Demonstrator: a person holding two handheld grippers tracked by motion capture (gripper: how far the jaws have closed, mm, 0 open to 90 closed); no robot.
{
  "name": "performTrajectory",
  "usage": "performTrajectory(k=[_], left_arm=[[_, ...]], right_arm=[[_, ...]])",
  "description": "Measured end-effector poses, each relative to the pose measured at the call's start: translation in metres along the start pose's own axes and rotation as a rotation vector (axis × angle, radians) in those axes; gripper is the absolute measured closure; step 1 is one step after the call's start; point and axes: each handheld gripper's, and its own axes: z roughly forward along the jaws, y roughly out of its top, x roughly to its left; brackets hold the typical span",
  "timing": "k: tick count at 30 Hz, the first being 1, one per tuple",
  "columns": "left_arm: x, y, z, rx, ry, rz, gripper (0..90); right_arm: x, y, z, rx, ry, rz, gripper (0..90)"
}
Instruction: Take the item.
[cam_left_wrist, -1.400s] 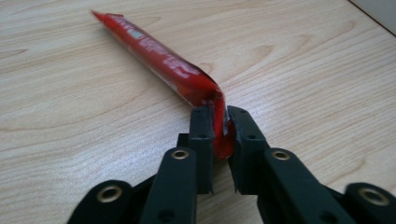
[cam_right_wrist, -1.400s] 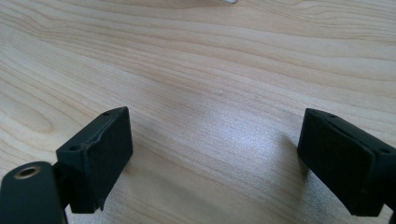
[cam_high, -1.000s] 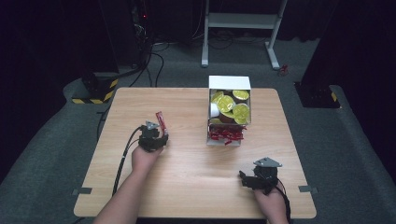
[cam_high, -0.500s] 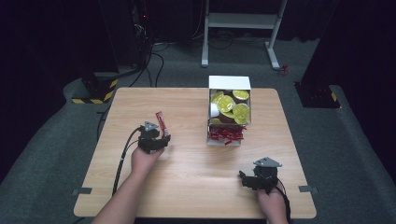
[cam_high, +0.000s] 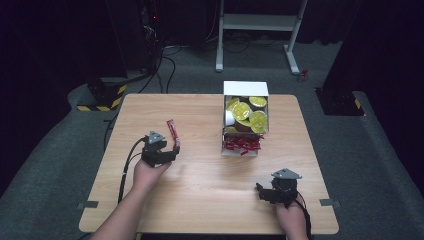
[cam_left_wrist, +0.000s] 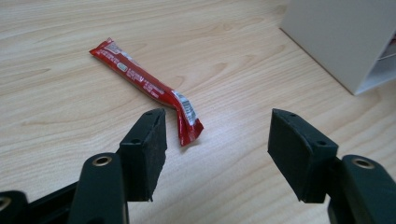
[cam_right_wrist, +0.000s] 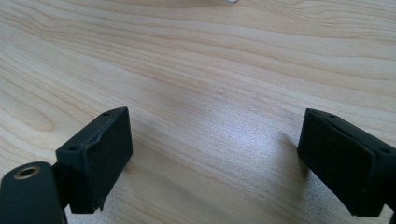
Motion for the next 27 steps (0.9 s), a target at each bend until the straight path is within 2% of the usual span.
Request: performTrajectory(k=[3,4,5,10,14,16,17,20,22,25,27], left_arm=[[0.005,-0.003,-0.011,-0.009,-0.053,-0.011,34.2],[0.006,-0.004,-0.014,-0.009,-0.064,-0.003,32.9],[0.006,-0.007,-0.019,-0.012,-0.072,0.013,31.5],[0.01,-0.02,-0.038,-0.015,-0.107,0.022,26.5],[0.012,-0.034,-0.049,0.009,-0.084,0.063,21.2],[0.015,-0.045,-0.055,0.023,-0.079,0.061,19.5],[0.018,-0.052,-0.058,0.034,-0.069,0.077,19.1],[0.024,-0.07,-0.064,0.072,-0.05,0.084,17.4],[0.027,-0.082,-0.067,0.091,-0.041,0.087,16.7],[0.029,-0.097,-0.068,0.134,0.011,0.126,16.1],[0.031,-0.104,-0.069,0.127,0.022,0.134,15.8]], right_arm=[[0.0,0.0,0.0,-0.001,0.0,0.004,10.1],[0.0,0.0,0.0,0.001,0.001,0.004,10.1],[0.0,0.0,0.0,0.001,0.001,0.004,10.1],[0.0,0.0,0.0,0.002,0.0,0.007,10.1],[0.0,-0.001,-0.001,0.001,0.001,0.005,10.4],[0.0,-0.001,-0.001,-0.001,-0.001,0.001,10.6],[0.0,-0.001,-0.001,-0.003,-0.001,0.001,10.5],[0.0,-0.001,-0.001,0.0,0.0,0.0,10.5],[0.0,-0.001,-0.001,0.003,-0.007,0.013,9.5],[0.0,-0.001,-0.001,0.001,-0.017,0.026,9.6],[0.001,-0.001,-0.001,0.0,-0.021,0.019,10.6]])
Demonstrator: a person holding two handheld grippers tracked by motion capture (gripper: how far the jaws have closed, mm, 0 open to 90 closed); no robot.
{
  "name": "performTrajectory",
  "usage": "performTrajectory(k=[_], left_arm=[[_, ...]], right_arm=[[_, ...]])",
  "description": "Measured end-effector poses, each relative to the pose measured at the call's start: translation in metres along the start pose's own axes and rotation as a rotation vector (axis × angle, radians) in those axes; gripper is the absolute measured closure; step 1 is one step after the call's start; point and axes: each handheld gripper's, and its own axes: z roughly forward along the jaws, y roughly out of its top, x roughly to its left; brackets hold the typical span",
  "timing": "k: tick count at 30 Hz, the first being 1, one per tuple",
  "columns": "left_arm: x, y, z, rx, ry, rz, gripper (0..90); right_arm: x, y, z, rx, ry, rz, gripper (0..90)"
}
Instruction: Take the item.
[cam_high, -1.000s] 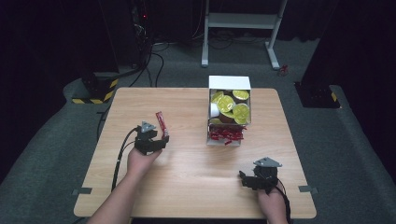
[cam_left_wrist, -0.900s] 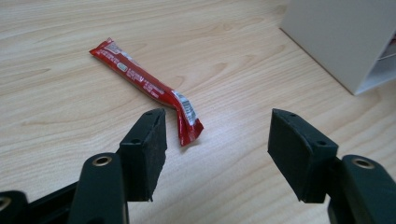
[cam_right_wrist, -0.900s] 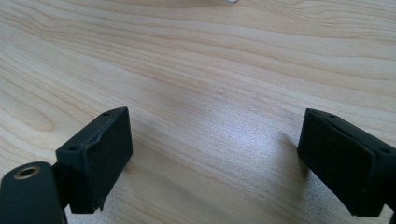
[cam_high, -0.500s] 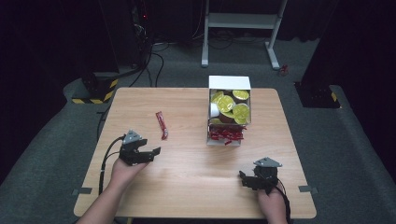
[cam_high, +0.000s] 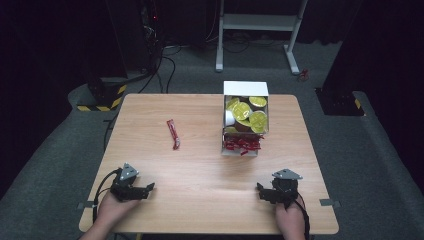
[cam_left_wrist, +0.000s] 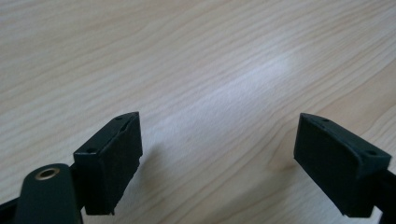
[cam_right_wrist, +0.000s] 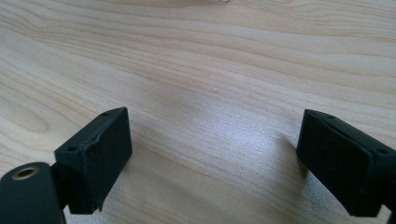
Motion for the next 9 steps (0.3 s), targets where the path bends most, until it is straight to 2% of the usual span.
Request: performTrajectory(k=[1,2,3,4,6,7,9], left_arm=[[0.0004,-0.002,-0.0001,-0.002,0.005,0.005,15.8],[0.001,-0.0038,-0.0002,-0.006,-0.005,-0.011,15.5],[0.0019,-0.0039,-0.0003,-0.011,-0.007,-0.01,15.4],[0.0031,-0.0038,-0.0007,-0.019,-0.009,-0.013,15.4],[0.0039,-0.0043,0.0006,-0.006,-0.02,-0.017,15.5],[0.0032,-0.0046,0.0004,-0.008,-0.018,-0.017,15.0],[0.0033,-0.0055,-0.0003,-0.008,-0.019,-0.008,15.0]], right_arm=[[0.0002,-0.0001,-0.0002,-0.001,0.003,0.0,11.0],[0.0001,0.0,-0.0001,-0.002,0.004,-0.003,11.1],[0.0008,0.0002,-0.0001,0.0,0.004,0.0,13.4],[0.0009,0.0003,-0.0002,-0.006,0.008,-0.012,15.6],[0.0039,0.0006,-0.0003,-0.02,0.01,-0.056,13.9],[0.0031,0.0011,0.0005,-0.016,0.009,-0.05,11.8],[0.0008,0.0037,0.0038,0.005,0.006,0.0,8.0]])
